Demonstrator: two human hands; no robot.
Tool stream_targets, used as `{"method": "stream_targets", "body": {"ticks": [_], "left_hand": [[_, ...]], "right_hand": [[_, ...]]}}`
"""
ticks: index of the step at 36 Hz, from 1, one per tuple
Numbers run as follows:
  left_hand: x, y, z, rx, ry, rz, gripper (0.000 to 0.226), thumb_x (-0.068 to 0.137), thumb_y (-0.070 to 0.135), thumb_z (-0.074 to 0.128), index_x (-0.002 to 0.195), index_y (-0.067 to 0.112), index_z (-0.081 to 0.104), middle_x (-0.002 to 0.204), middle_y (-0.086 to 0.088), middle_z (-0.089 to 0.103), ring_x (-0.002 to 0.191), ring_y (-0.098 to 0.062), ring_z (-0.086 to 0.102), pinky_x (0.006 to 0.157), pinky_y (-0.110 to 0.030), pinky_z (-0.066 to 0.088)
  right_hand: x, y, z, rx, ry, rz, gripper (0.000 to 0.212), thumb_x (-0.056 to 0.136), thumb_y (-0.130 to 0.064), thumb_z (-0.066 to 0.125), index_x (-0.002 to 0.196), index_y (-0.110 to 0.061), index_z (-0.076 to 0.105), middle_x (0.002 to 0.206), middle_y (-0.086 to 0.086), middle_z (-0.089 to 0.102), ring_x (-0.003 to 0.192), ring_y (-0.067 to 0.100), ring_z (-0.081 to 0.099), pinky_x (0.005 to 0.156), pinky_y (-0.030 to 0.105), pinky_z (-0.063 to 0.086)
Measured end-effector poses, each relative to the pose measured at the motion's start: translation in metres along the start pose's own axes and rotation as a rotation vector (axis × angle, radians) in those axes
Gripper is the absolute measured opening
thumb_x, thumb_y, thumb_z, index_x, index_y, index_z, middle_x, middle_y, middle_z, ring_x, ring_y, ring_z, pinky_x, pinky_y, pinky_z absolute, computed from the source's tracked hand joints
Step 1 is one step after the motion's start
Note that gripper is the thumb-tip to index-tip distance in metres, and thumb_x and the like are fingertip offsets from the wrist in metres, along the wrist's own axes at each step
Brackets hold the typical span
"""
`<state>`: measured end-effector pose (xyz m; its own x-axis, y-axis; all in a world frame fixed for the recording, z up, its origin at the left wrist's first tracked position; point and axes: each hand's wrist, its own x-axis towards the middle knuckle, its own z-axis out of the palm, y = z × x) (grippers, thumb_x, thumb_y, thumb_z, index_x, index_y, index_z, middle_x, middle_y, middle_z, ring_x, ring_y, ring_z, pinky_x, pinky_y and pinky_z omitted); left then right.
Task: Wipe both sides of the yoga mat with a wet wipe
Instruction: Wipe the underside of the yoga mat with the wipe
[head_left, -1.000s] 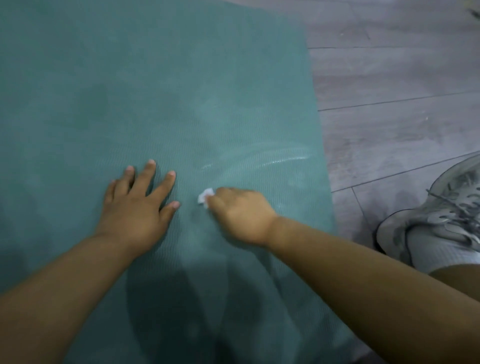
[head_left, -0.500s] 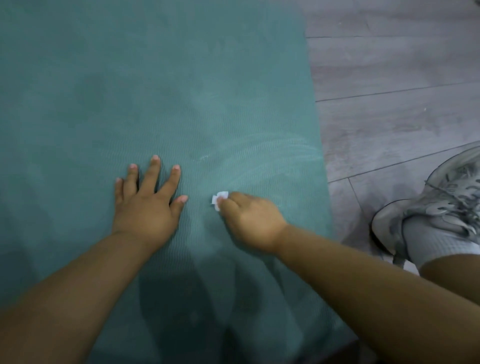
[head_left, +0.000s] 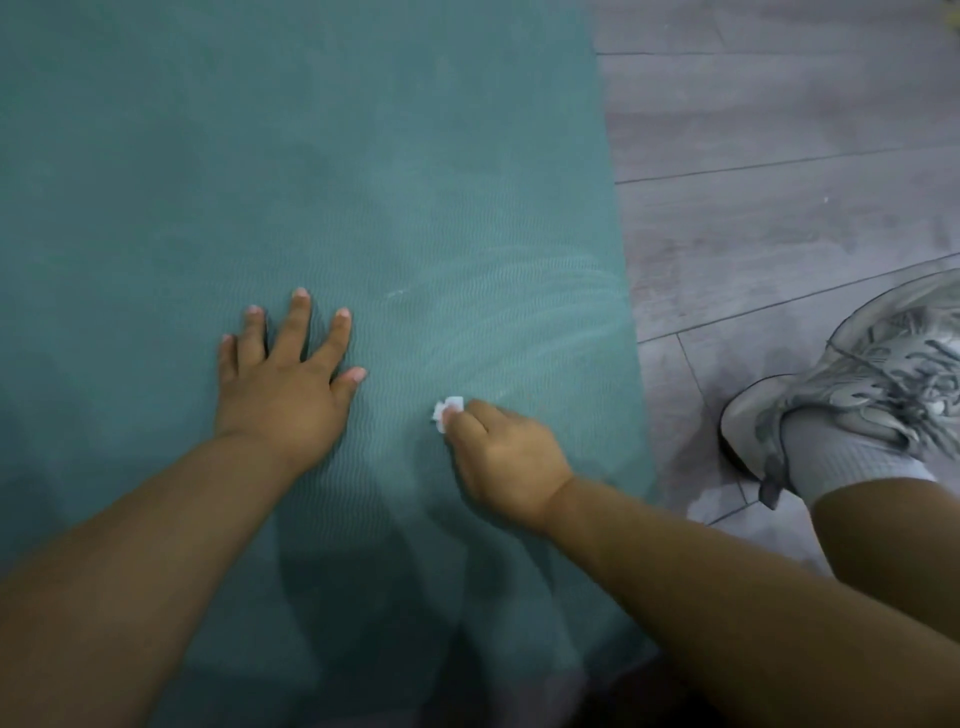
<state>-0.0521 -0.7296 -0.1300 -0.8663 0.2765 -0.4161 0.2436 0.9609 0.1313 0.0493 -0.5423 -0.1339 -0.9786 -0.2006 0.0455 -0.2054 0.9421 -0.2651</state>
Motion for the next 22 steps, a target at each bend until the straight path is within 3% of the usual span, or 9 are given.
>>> {"method": "stream_targets", "body": {"ticks": [2,4,7,10,13,15,17,19,22], "left_hand": [[0.0,-0.001,-0.001,0.006,-0.017,0.003,0.059,0.096,0.057,0.018,0.149,0.041,-0.002,0.157,0.005,-0.018,0.144,-0.033,-0.012,0.116,-0.047,-0.005],[0.0,-0.002,-0.002,0.003,-0.024,0.009,0.059,0.096,0.057,0.018,0.149,0.04,-0.002,0.157,0.005,-0.018,0.144,-0.034,-0.013,0.116,-0.046,-0.005],[-0.001,0.0,-0.001,-0.003,-0.018,0.005,0.058,0.097,0.055,0.018,0.149,0.04,-0.002,0.157,0.005,-0.019,0.143,-0.034,-0.014,0.116,-0.047,-0.006],[-0.001,0.001,-0.001,-0.01,-0.023,0.003,0.058,0.097,0.054,0.019,0.149,0.039,-0.002,0.157,0.004,-0.019,0.143,-0.034,-0.014,0.116,-0.047,-0.007],[-0.001,0.0,-0.002,-0.008,-0.045,0.015,0.059,0.097,0.055,0.019,0.149,0.039,-0.003,0.157,0.004,-0.019,0.143,-0.034,-0.014,0.116,-0.047,-0.007],[-0.002,-0.001,-0.004,-0.007,-0.066,0.027,0.06,0.097,0.055,0.021,0.15,0.038,-0.003,0.157,0.003,-0.02,0.143,-0.034,-0.014,0.116,-0.046,-0.007],[-0.008,-0.004,-0.004,0.006,-0.083,0.049,0.061,0.097,0.054,0.022,0.15,0.037,-0.003,0.157,0.003,-0.019,0.144,-0.033,-0.013,0.117,-0.044,-0.005],[-0.017,-0.006,-0.002,0.03,-0.087,0.078,0.06,0.097,0.053,0.023,0.15,0.037,-0.001,0.158,0.003,-0.018,0.145,-0.032,-0.011,0.118,-0.043,-0.002],[-0.037,-0.008,0.006,0.067,-0.087,0.114,0.059,0.098,0.052,0.024,0.15,0.037,0.0,0.158,0.002,-0.016,0.145,-0.03,-0.008,0.117,-0.042,0.003]], "right_hand": [[0.001,0.022,-0.017,-0.093,-0.122,-0.012,0.035,0.088,-0.02,0.042,0.113,-0.012,0.064,0.098,0.008,0.067,0.078,0.026,0.066,0.056,0.028,0.049],[-0.001,0.06,-0.03,-0.129,-0.117,0.32,0.033,0.097,-0.02,0.037,0.124,-0.016,0.055,0.117,0.011,0.059,0.102,0.03,0.06,0.078,0.033,0.045],[-0.012,0.096,-0.043,-0.074,0.087,0.892,0.023,0.096,-0.016,0.036,0.097,-0.008,0.057,0.097,0.016,0.061,0.094,0.034,0.059,0.068,0.029,0.035],[-0.019,0.08,-0.027,-0.013,0.148,1.116,0.025,0.097,-0.019,0.036,0.102,-0.004,0.055,0.105,0.018,0.061,0.097,0.034,0.057,0.072,0.032,0.037],[-0.024,0.027,-0.001,-0.026,0.177,0.95,0.027,0.097,-0.018,0.035,0.106,-0.006,0.057,0.106,0.016,0.061,0.097,0.033,0.06,0.08,0.036,0.045],[-0.029,-0.015,0.008,0.037,0.174,0.577,0.026,0.088,-0.015,0.042,0.101,-0.006,0.063,0.092,0.014,0.066,0.076,0.03,0.066,0.061,0.032,0.052],[-0.042,-0.038,0.013,0.02,0.028,0.172,0.024,0.076,-0.017,0.057,0.097,-0.008,0.065,0.082,0.009,0.068,0.059,0.025,0.066,0.042,0.025,0.047],[-0.052,-0.026,0.006,-0.025,-0.124,-0.06,0.033,0.072,-0.02,0.067,0.102,-0.01,0.062,0.081,0.005,0.069,0.056,0.023,0.065,0.038,0.023,0.043],[-0.059,0.019,-0.014,-0.091,-0.02,0.217,0.024,0.083,-0.018,0.05,0.097,-0.008,0.066,0.079,0.011,0.067,0.06,0.03,0.065,0.045,0.031,0.048]]}}
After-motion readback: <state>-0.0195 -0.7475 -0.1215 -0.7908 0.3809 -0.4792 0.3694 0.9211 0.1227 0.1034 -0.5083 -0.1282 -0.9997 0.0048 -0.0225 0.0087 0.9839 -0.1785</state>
